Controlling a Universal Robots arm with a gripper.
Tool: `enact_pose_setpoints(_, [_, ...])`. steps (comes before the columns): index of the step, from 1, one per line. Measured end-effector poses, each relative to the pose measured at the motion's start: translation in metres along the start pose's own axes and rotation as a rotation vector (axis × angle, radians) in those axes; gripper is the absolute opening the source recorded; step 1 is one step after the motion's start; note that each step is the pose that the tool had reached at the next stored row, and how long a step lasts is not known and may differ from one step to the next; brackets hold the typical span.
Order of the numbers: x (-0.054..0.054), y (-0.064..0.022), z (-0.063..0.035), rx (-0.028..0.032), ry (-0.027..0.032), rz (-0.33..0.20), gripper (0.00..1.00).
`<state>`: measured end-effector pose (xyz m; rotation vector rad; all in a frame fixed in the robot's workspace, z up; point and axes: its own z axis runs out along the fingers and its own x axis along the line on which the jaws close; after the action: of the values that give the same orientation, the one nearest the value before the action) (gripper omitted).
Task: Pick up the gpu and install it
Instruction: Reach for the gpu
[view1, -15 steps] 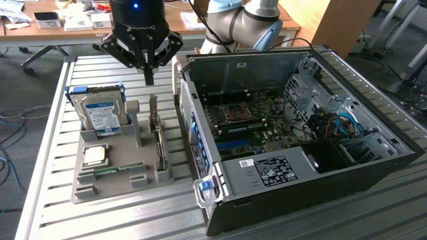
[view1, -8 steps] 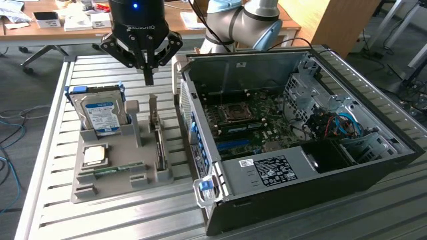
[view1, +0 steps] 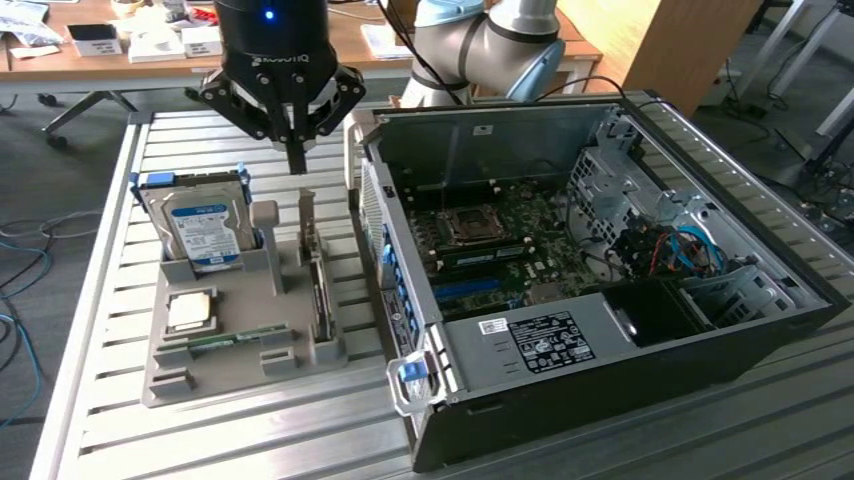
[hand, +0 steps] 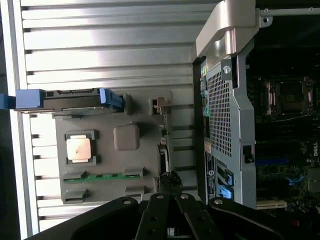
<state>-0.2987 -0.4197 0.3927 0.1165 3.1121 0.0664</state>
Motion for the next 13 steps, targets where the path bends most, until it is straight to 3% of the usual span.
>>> enact_pose_setpoints(13, [-0.002, -0.0246, -0.0007, 0.0000, -0.0001, 0.000, 0.11])
